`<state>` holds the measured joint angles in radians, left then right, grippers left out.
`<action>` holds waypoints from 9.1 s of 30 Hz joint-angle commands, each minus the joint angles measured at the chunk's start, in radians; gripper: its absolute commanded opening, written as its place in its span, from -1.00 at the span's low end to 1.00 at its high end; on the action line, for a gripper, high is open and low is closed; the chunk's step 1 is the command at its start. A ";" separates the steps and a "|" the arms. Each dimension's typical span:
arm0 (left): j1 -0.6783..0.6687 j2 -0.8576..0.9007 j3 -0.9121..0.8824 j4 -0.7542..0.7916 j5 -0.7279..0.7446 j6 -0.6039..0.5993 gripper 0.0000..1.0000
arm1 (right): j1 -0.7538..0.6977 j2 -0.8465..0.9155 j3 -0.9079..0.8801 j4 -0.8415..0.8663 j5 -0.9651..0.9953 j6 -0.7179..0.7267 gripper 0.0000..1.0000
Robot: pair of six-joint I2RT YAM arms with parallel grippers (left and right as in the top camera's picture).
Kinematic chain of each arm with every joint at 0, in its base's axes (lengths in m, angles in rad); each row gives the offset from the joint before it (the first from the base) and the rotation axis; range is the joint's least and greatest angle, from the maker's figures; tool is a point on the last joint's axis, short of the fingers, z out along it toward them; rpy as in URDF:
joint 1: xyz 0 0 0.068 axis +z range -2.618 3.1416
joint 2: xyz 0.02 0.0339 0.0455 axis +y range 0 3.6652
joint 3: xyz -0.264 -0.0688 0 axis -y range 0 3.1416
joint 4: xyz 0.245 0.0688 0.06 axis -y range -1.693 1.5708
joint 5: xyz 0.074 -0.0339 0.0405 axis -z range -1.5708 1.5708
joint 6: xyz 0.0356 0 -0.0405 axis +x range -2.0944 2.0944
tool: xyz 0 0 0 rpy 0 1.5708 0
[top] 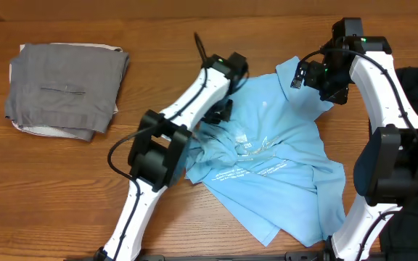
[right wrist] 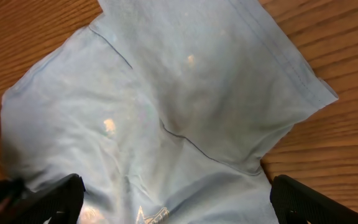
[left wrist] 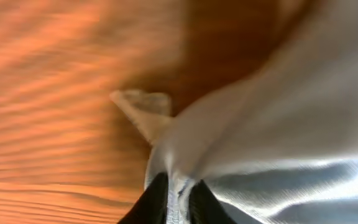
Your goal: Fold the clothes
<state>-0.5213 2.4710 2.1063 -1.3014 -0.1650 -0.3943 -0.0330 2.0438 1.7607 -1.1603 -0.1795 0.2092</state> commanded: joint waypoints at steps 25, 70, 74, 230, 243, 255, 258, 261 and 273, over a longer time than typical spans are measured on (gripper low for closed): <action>0.257 -0.002 0.428 -0.240 0.145 0.023 0.42 | -0.003 -0.026 0.017 0.003 -0.005 0.000 1.00; -0.221 -0.851 -0.673 -0.073 0.089 -0.279 -0.92 | -0.003 -0.026 0.017 0.003 -0.006 0.000 1.00; -0.168 -0.824 -0.823 0.126 0.121 -0.279 -0.92 | -0.003 -0.026 0.017 0.003 -0.005 0.000 1.00; 0.241 -0.582 -0.828 0.334 0.256 -0.185 -0.38 | -0.003 -0.026 0.017 0.003 -0.005 0.000 1.00; 0.238 -0.581 -0.922 0.487 0.260 -0.189 -0.14 | -0.003 -0.026 0.017 0.003 -0.006 0.000 1.00; 0.206 -0.580 -0.927 0.518 0.262 -0.190 -0.10 | -0.003 -0.026 0.017 0.003 -0.006 0.000 1.00; 0.185 -0.580 -0.927 0.525 0.249 -0.190 -0.11 | -0.003 -0.026 0.017 0.003 -0.006 0.000 1.00; 0.174 -0.580 -0.927 0.525 0.232 -0.197 -0.13 | -0.003 -0.026 0.017 0.003 -0.005 0.000 1.00; 0.174 -0.579 -0.928 0.525 0.232 -0.197 -0.25 | -0.003 -0.026 0.017 0.003 -0.005 0.000 1.00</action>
<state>-0.3431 1.8889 1.1839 -0.7795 0.0837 -0.5934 -0.0330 2.0438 1.7607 -1.1606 -0.1795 0.2085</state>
